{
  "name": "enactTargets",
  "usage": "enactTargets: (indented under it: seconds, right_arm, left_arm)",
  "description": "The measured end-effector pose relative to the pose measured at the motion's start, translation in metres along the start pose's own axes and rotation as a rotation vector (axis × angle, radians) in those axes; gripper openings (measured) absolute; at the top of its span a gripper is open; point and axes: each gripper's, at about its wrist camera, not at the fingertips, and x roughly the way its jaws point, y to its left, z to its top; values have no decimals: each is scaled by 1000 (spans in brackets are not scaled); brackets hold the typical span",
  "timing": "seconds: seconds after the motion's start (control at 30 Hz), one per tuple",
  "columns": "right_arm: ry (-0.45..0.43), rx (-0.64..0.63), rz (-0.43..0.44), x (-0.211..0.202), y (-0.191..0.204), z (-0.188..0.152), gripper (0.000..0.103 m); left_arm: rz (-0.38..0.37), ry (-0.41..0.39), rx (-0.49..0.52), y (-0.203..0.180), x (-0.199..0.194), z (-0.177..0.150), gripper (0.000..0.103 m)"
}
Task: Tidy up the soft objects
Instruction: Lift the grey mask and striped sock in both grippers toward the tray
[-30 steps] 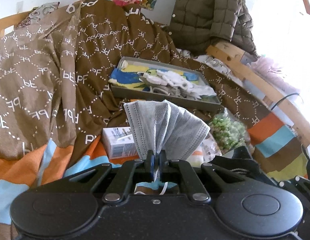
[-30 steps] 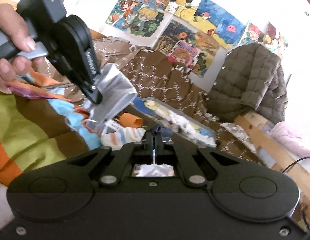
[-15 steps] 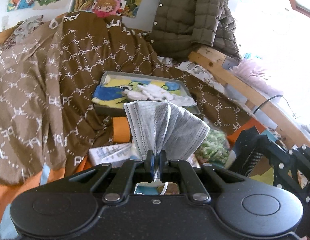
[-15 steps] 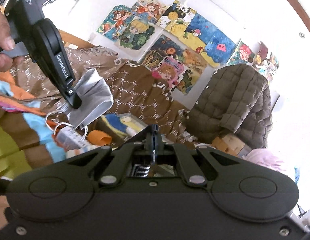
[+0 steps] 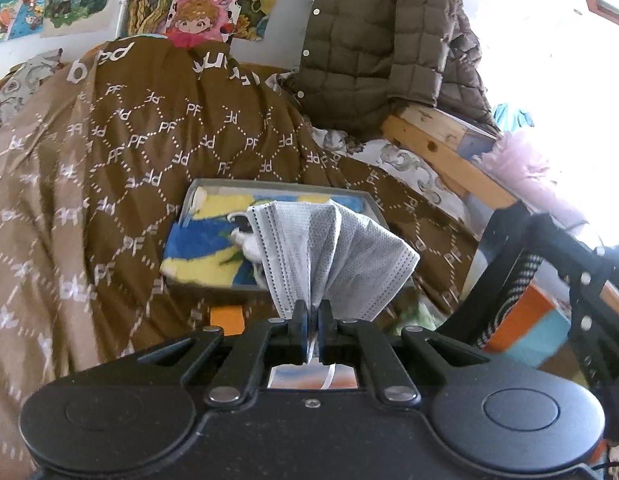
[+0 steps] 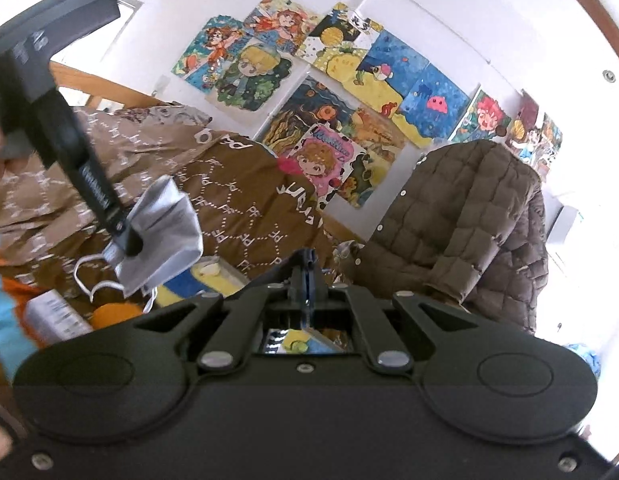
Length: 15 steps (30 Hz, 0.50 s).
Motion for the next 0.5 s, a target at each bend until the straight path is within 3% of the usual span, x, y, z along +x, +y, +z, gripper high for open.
enactTargets:
  seconds: [0.2, 0.5]
  right_arm:
    - [9, 4, 6, 98, -25, -2, 0]
    - [46, 82, 1, 234, -33, -23, 0]
  left_arm:
    - [8, -27, 48, 19, 63, 46, 4]
    - [20, -21, -7, 61, 162, 82, 4]
